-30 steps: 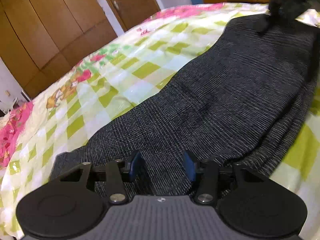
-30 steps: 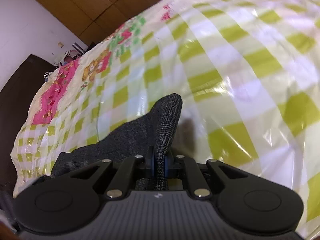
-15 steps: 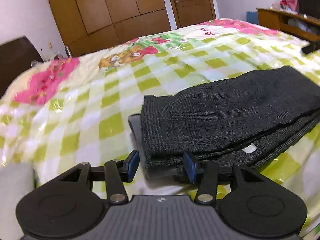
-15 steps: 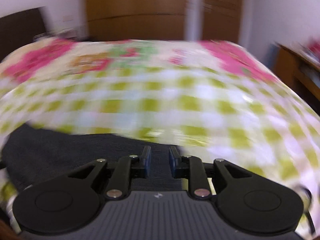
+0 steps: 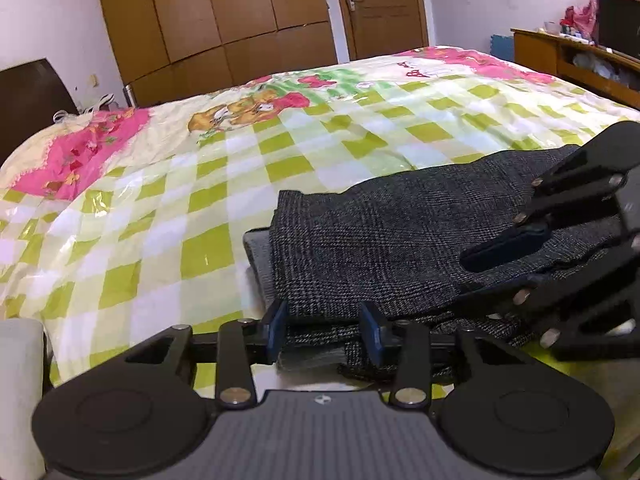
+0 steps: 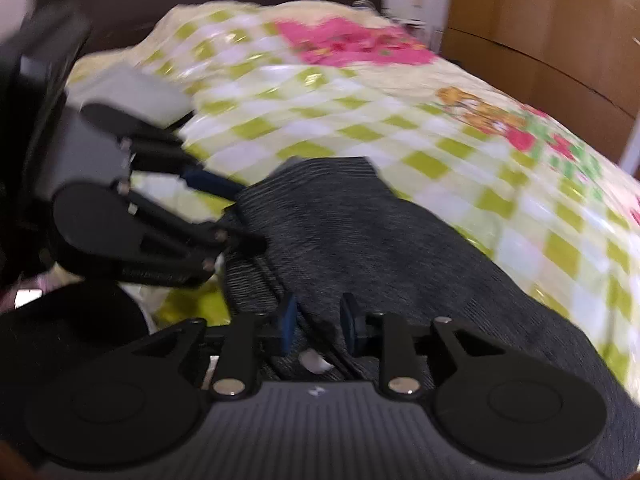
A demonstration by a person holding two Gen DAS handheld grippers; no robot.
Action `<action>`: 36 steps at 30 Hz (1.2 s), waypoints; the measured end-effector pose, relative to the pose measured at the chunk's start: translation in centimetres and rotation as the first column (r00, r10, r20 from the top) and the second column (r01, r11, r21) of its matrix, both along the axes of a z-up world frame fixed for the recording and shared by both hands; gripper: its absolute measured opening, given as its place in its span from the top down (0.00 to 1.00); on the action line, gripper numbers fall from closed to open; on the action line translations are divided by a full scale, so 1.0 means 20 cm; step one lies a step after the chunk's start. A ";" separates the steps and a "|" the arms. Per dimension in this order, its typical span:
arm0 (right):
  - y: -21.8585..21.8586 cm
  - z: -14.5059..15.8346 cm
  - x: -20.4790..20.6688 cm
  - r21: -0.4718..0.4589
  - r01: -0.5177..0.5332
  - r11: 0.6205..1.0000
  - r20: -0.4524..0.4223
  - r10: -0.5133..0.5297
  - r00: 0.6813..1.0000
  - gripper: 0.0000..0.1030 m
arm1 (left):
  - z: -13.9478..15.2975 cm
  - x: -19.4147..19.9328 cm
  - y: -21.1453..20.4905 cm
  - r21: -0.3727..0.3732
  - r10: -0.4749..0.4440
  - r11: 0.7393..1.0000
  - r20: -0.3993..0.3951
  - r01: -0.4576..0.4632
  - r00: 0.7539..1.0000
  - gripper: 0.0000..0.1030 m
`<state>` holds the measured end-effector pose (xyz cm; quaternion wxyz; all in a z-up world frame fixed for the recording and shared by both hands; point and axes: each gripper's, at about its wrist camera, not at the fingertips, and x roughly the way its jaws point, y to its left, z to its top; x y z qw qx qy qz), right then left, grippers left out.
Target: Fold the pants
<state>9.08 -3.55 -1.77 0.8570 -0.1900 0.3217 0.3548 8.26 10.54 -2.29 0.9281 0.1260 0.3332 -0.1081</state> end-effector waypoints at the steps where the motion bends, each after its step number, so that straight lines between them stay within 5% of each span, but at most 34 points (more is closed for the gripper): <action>1: 0.03 -0.02 0.00 -0.025 -0.014 1.000 0.020 0.014 1.000 0.74 | -0.01 0.00 0.00 -0.002 0.002 1.000 -0.001 -0.002 1.000 0.47; 9: 0.14 -0.12 -0.03 -0.145 -0.048 0.988 0.098 0.063 0.993 0.73 | -0.02 0.03 0.00 0.005 -0.001 1.000 -0.003 0.001 1.000 0.42; 13: 0.17 -0.15 -0.01 -0.164 -0.026 0.986 0.116 0.046 0.992 0.77 | -0.01 0.06 0.01 -0.044 0.012 0.999 -0.029 -0.013 1.000 0.56; 18: 0.14 -0.08 0.00 -0.121 -0.002 0.993 0.092 0.014 0.996 0.91 | 0.06 0.01 0.03 -0.050 -0.005 0.999 -0.006 0.005 1.000 0.61; 19: 0.13 -0.05 -0.01 -0.110 0.002 0.994 0.091 0.008 0.996 0.93 | 0.08 0.00 0.03 -0.041 0.003 0.999 0.004 -0.002 1.000 0.70; 24: 0.09 0.04 -0.08 -0.046 0.013 0.999 0.095 -0.009 0.995 0.97 | 0.06 0.00 0.05 -0.047 0.021 0.999 -0.019 -0.022 1.000 0.70; 28: 0.14 -0.08 -0.03 -0.088 0.013 0.996 0.070 -0.007 0.998 0.96 | 0.04 0.01 0.03 -0.028 0.012 1.000 -0.007 -0.012 1.000 0.69; 36: 0.19 -0.14 -0.08 -0.164 -0.042 0.986 0.166 0.069 0.984 0.81 | -0.01 0.06 0.03 -0.047 0.026 0.999 -0.036 -0.028 0.999 0.49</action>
